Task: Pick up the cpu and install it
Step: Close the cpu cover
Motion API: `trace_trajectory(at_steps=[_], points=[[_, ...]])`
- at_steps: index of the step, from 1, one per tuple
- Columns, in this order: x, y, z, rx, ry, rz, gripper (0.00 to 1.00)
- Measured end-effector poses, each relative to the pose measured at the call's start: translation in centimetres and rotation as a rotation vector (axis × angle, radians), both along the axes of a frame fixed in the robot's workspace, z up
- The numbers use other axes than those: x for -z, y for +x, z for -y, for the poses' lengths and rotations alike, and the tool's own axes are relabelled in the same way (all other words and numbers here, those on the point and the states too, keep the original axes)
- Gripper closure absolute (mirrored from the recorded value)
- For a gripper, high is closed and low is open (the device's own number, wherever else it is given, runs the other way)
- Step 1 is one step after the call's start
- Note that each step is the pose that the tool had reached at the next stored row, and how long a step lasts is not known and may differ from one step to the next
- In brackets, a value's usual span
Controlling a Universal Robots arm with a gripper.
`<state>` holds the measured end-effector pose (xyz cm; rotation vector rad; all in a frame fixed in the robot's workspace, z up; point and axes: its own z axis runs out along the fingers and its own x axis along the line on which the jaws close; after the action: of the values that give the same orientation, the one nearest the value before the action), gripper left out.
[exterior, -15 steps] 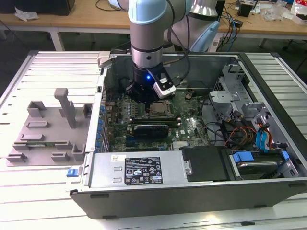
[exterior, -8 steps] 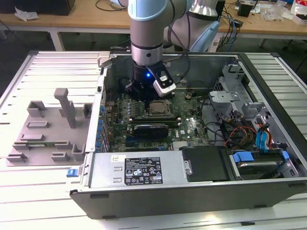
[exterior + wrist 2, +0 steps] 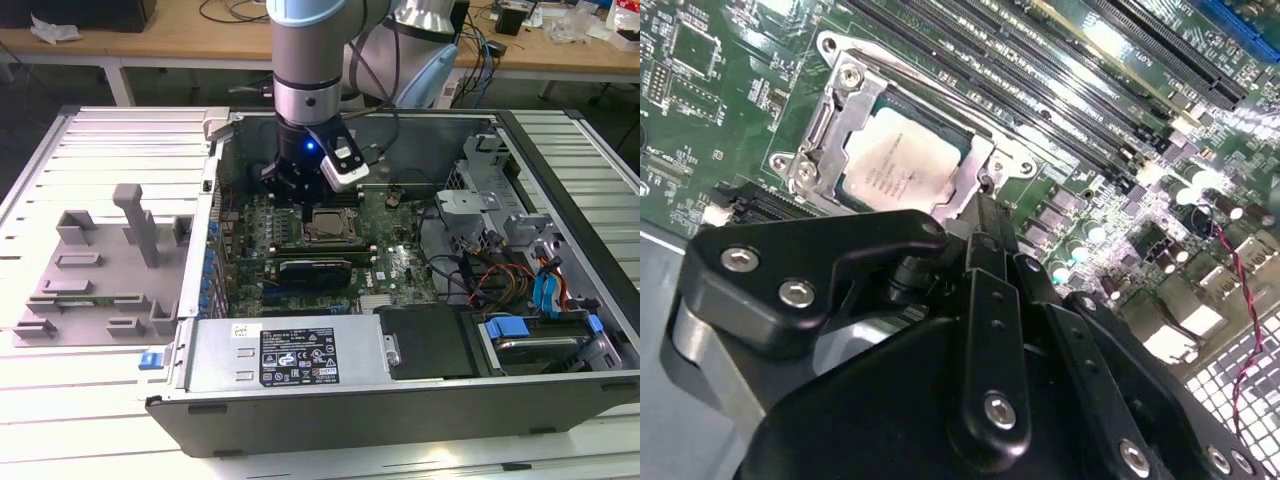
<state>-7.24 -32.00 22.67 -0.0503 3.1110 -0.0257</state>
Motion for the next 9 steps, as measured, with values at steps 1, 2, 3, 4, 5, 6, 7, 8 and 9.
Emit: trace_trajectory(at_steps=[1,2,3,4,5,6,7,8,9], points=[[0.0,0.33,0.01,0.0,-0.0001,-0.0002,0.89],[0.01,0.73,0.01,0.0,0.0001,-0.0006,0.89],[0.01,1.31,0.03,0.0,0.0002,-0.0016,0.89],[0.0,2.35,0.08,0.0,0.0001,-0.0038,0.89],[0.0,3.24,0.1,0.0,0.0001,-0.0056,0.89],[-1.35,3.42,0.1,0.0,0.0002,-0.0061,0.89],[-1.88,3.42,0.1,0.0,0.0001,-0.0061,0.89],[-1.88,3.42,0.1,0.0,0.0001,-0.0061,0.89],[-1.89,3.42,0.1,0.0,0.0001,-0.0061,0.89]])
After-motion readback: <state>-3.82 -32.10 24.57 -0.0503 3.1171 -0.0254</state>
